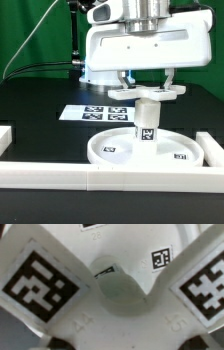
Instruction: Assemble round table
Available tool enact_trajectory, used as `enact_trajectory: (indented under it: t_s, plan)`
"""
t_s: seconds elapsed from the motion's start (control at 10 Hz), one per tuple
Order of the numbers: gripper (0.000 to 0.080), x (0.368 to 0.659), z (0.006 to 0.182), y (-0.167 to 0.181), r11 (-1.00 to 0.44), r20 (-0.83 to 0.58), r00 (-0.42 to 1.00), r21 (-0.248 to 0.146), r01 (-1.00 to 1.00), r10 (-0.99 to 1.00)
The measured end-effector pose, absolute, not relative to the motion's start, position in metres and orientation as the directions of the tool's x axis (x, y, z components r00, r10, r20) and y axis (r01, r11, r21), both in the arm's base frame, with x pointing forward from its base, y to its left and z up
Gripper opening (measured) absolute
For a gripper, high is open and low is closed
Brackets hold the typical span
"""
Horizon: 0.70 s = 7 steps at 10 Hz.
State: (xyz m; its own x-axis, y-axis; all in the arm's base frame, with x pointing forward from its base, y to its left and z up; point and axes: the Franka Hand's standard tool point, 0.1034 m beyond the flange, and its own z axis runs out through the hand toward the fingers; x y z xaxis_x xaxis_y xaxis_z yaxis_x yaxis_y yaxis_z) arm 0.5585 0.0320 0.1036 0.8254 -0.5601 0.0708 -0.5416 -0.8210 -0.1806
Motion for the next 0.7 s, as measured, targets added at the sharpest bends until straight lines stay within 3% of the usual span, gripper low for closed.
enact_trajectory:
  t_s: [0.2, 0.7]
  plan:
    - [0.0448, 0.5583, 0.1037, 0.0309, -0.698, 0.032, 0.709, -0.215, -0.683, -0.704]
    - [0.0448, 0.5558, 0.1035, 0.0378, -0.28, -0.061, 0.302, -0.238, -0.93, -0.951]
